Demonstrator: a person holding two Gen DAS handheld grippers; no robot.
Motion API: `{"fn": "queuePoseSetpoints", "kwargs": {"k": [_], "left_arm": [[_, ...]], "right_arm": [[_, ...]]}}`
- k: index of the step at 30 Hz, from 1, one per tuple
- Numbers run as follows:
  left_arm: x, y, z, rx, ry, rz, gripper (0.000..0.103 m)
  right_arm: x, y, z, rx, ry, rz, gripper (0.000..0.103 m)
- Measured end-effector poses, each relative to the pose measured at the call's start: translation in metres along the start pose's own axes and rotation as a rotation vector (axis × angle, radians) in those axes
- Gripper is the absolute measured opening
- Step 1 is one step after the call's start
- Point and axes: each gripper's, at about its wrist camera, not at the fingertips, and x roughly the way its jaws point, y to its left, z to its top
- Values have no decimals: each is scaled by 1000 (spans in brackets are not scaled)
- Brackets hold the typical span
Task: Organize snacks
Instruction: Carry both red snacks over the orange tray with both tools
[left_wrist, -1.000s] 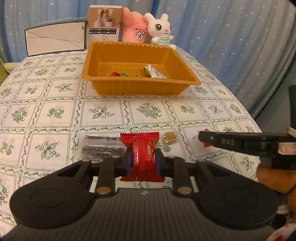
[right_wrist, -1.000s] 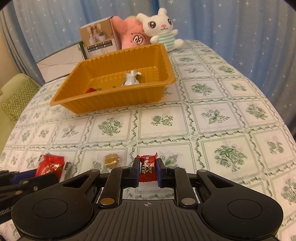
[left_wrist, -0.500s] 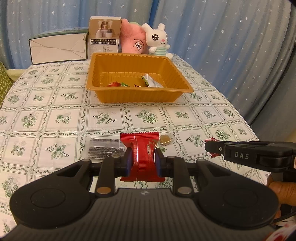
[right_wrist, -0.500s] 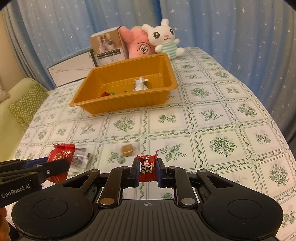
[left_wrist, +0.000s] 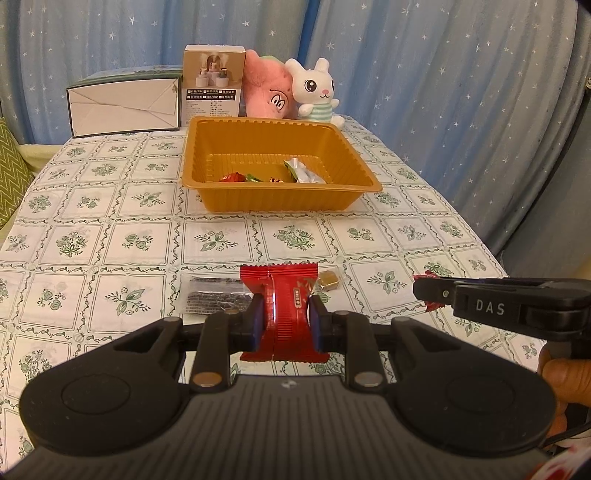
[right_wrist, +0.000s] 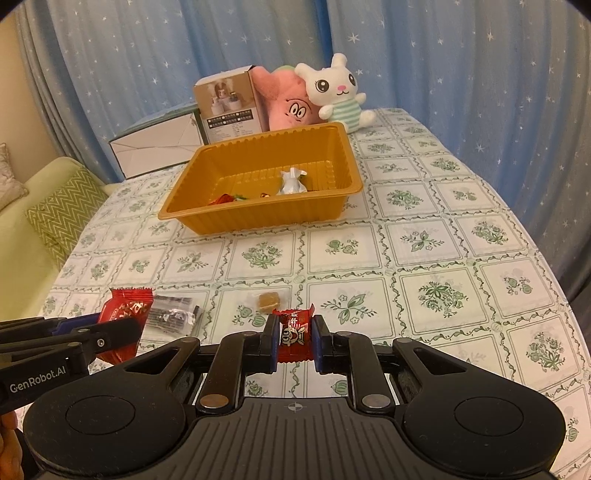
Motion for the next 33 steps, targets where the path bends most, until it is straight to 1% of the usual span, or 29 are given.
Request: {"fn": "queuePoseSetpoints", "kwargs": {"k": [9,16,24,33], "left_arm": [[1,-1,2,3,-1,-7,22],[9,5,19,-1,-18,-15,22],[27,17,60,4,-47,-23,22],[64,37,108,18,-57,-10,22]], "right_arm": [[0,-5,-1,6,6,-9,18],[7,-8,11,-10,-5,-12,18],[25,-5,45,-27,-27,5,18],[60,-6,103,-40,-43,34,18]]}}
